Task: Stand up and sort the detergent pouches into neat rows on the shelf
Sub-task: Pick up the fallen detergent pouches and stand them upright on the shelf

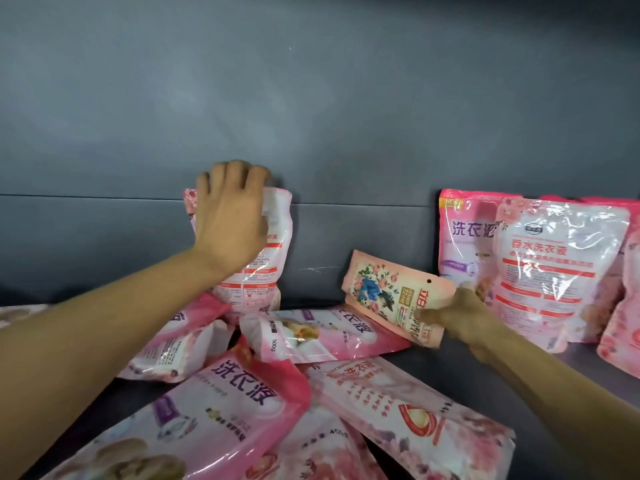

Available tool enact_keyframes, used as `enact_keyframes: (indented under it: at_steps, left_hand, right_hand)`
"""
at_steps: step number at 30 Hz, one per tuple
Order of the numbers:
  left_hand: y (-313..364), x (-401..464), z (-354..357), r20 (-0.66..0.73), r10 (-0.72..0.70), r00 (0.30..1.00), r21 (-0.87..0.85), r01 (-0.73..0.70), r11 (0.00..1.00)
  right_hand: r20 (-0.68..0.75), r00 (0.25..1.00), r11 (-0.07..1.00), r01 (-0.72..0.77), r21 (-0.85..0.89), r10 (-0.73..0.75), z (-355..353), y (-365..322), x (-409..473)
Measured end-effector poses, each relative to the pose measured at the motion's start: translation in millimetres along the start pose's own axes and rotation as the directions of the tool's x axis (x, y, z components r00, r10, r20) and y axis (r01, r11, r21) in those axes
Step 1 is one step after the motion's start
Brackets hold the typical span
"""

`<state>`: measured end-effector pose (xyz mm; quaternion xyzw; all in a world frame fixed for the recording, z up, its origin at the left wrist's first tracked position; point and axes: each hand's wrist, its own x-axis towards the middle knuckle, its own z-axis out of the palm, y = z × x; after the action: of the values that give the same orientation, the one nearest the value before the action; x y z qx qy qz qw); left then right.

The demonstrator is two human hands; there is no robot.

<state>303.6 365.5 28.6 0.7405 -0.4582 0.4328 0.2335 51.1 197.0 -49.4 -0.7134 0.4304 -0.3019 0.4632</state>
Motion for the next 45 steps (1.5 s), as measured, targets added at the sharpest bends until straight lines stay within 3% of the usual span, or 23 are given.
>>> enact_keyframes:
  at_steps: [3, 6, 9, 11, 13, 18, 24, 29, 31, 34, 41, 45]
  left_hand:
    - [22, -11, -1, -0.078, 0.226, 0.971, -0.100, -0.233, 0.967]
    - [50, -22, 8, 0.070, 0.393, 0.917, -0.204, -0.372, 0.905]
    - [78, -26, 28, 0.388, 0.397, 0.832, -0.263, -0.313, 0.913]
    - [92, -25, 46, 0.610, 0.356, 0.708, -0.306, -0.204, 0.930]
    - [105, -23, 63, 0.727, 0.379, 0.573, -0.358, -0.154, 0.921]
    - [135, -16, 94, 0.792, 0.449, 0.414, -0.394, -0.215, 0.893]
    - [154, -6, 114, 0.874, 0.413, 0.257, -0.368, -0.206, 0.907]
    - [155, 2, 126, 0.904, 0.383, 0.189, -0.296, -0.369, 0.881]
    - [155, 7, 123, 0.911, 0.387, 0.144, -0.322, -0.340, 0.884]
    - [150, 13, 112, 0.886, 0.434, 0.163, -0.398, -0.213, 0.892]
    - [136, 32, 73, 0.798, 0.492, 0.347, -0.512, -0.038, 0.858]
    - [135, 47, 48, 0.730, 0.526, 0.436, -0.581, -0.008, 0.814]
  right_hand:
    - [-0.177, 0.978, 0.992, 0.118, 0.047, -0.108, -12, 0, 5]
    - [-0.267, 0.929, 0.965, 0.262, -0.008, -0.255, -33, -13, 6]
    - [-0.268, 0.892, 0.929, 0.329, -0.171, -0.365, -55, -28, 4]
    - [-0.243, 0.873, 0.896, 0.363, -0.257, -0.423, -68, -34, 3]
    - [-0.209, 0.853, 0.849, 0.388, -0.360, -0.478, -80, -37, 2]
    - [-0.081, 0.830, 0.721, 0.425, -0.547, -0.551, -100, -40, 0]
    - [0.040, 0.797, 0.600, 0.485, -0.636, -0.603, -107, -45, 6]
    - [0.084, 0.785, 0.554, 0.503, -0.663, -0.613, -108, -45, 14]
    - [0.090, 0.787, 0.552, 0.505, -0.663, -0.611, -109, -44, 16]
    - [0.101, 0.788, 0.547, 0.506, -0.667, -0.607, -109, -44, 18]
    - [0.073, 0.814, 0.561, 0.459, -0.689, -0.576, -138, -44, 5]
    - [0.133, 0.848, 0.542, 0.440, -0.716, -0.513, -166, -43, -14]
